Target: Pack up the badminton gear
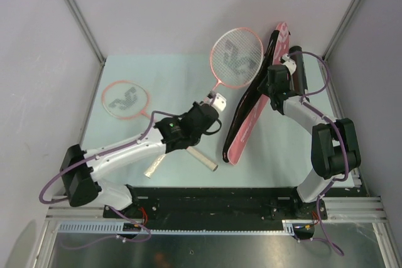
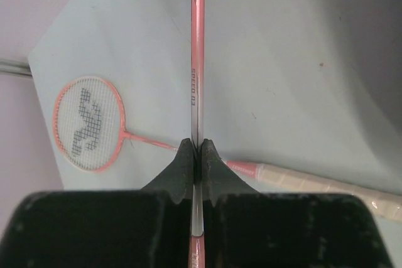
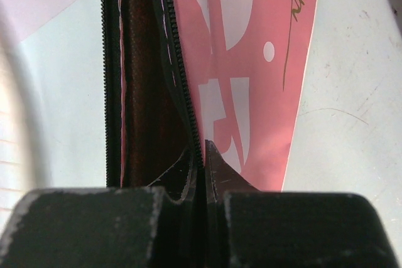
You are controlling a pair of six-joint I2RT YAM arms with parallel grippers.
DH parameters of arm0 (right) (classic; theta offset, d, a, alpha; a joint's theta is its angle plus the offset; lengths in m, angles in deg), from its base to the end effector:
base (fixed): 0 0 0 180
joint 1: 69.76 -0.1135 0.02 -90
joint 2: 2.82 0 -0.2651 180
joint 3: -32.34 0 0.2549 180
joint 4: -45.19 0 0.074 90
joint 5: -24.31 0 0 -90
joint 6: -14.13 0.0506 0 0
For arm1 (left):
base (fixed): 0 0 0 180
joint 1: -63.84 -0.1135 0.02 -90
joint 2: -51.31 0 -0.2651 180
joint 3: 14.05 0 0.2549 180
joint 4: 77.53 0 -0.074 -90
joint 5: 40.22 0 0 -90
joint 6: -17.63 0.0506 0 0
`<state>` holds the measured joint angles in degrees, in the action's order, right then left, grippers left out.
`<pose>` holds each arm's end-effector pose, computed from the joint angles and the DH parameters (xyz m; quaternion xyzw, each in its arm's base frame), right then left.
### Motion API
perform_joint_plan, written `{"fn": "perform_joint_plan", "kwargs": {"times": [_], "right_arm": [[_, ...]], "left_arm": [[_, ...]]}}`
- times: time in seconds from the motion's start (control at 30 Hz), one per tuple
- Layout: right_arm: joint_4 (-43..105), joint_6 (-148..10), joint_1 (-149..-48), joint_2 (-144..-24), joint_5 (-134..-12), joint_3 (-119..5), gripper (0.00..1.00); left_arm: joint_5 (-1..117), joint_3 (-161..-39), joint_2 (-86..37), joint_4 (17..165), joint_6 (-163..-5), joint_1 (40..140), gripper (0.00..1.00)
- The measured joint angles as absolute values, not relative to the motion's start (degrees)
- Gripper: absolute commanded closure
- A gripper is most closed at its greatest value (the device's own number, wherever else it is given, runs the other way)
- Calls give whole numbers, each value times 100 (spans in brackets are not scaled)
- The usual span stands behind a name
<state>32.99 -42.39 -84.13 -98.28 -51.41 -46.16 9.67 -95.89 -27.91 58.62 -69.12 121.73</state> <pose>0.3872 0.0863 0.2431 0.2041 0.8333 0.1058 0.5027 0.1923 -0.2451 0.3113 0.3132 0.8087 0.0995 0.4879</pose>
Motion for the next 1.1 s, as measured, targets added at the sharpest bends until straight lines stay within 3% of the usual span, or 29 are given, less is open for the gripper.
{"fn": "perform_joint_plan", "kwargs": {"times": [0.6, 0.9, 1.1], "right_arm": [[3104, -3942, -8380, -9828, -5222, -4763, 100], [3417, -4191, -8557, -9825, -5788, -4673, 100], [3985, -4093, -8456, -9825, -6367, -4205, 100]], "left_arm": [[-856, -9792, -4581, 6006, -6152, 12918, 100], [-413, -10295, -5062, 5947, -5553, 13178, 100], [265, -11244, -5331, 5785, -5583, 13192, 100]]}}
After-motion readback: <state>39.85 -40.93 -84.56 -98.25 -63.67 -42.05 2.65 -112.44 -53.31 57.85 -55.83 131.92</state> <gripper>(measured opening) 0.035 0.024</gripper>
